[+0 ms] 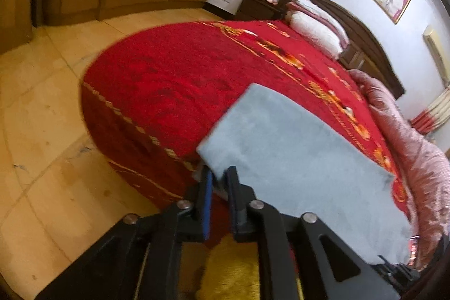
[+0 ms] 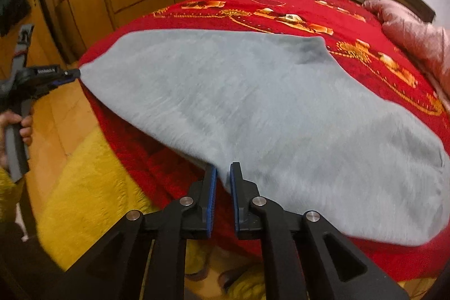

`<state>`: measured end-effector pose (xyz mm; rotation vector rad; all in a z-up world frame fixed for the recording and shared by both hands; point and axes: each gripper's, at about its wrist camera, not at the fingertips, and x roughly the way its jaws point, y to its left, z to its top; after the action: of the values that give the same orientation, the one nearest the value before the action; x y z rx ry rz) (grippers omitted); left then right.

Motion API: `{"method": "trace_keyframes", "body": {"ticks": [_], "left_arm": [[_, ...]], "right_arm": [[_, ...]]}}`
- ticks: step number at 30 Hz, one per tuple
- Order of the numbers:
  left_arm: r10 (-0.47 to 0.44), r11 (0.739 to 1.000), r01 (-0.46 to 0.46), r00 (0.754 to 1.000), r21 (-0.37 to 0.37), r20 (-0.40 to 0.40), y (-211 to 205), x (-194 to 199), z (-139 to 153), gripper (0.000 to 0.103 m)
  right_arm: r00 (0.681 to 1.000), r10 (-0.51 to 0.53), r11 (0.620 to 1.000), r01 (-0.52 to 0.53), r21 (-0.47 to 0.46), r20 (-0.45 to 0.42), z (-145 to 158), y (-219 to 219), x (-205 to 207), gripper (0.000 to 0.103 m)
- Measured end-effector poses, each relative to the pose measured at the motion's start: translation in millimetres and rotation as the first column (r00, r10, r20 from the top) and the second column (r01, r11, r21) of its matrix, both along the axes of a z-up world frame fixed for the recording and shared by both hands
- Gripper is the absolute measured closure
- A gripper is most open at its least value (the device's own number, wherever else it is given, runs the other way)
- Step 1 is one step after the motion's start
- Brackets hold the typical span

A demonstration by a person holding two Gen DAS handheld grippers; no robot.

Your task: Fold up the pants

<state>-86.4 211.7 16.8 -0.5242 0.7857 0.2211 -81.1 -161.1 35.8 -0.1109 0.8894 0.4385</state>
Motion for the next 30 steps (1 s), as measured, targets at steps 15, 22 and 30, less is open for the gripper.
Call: {"method": "trace_keyframes", "body": {"ticks": [15, 22, 30], "left_arm": [[-0.186, 0.980, 0.185, 0.982, 0.078, 0.009, -59, 47, 39, 0.051], [-0.284, 0.946, 0.295, 0.954, 0.136, -0.099, -107, 91, 8, 0.049], [-0.296, 0.920, 0.314, 0.949, 0.234, -0.109, -115, 93, -7, 0.040]], "right_arm": [[0.929, -0.368, 0.914, 0.370, 0.168, -0.047, 15, -136, 72, 0.088], [0.832, -0.554, 0.832, 0.554, -0.029, -0.023, -14, -197, 101, 0.096], [0.824, -0.566, 0.822, 0.562, -0.086, -0.028, -6, -216, 93, 0.100]]}}
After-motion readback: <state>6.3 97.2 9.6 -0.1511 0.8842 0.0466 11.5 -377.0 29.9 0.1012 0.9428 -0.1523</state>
